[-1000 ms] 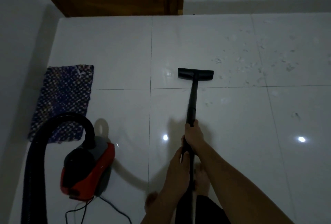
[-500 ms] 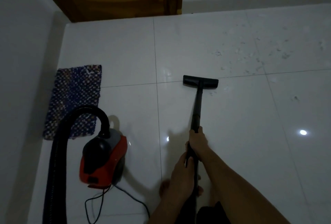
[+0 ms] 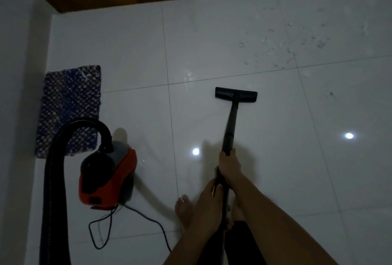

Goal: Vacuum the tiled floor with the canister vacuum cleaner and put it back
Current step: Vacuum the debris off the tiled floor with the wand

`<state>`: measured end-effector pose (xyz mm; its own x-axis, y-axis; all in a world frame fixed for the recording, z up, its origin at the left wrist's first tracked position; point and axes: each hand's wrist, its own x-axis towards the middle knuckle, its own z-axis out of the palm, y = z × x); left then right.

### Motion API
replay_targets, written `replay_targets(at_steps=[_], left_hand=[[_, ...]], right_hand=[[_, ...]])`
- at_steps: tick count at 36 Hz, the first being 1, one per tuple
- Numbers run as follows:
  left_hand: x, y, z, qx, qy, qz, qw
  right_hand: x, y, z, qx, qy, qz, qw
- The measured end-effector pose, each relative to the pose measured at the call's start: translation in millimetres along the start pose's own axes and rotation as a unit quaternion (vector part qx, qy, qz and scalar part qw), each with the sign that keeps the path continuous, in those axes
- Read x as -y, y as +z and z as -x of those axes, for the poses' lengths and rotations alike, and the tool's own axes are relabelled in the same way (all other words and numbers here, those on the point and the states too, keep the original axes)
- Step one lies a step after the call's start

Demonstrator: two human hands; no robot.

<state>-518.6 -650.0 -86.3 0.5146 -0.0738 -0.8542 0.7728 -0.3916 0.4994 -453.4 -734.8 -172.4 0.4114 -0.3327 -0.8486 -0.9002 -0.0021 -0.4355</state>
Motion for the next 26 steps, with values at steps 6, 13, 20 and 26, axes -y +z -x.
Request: replay_targets(at_steps=[6,13,20,26], left_hand=[[-33,28,-5,0.032,0.028,0.033,0.999],[-65,60,-38,0.018,0.009,0.067,0.998],[-114,82,-65,0.018,0.017,0.132,0.991],[-161,86,-110,0.012,0.001,0.159,0.987]], right_hand=[[11,-36,-19,0.005,0.007,-0.017,1.000],[44,-71,-54,0.039,0.002,-0.011,0.999],[84,-98,-89,0.055,-0.014,0.008,0.998],[134,-107,-130,0.052,-0.023,0.033,0.998]])
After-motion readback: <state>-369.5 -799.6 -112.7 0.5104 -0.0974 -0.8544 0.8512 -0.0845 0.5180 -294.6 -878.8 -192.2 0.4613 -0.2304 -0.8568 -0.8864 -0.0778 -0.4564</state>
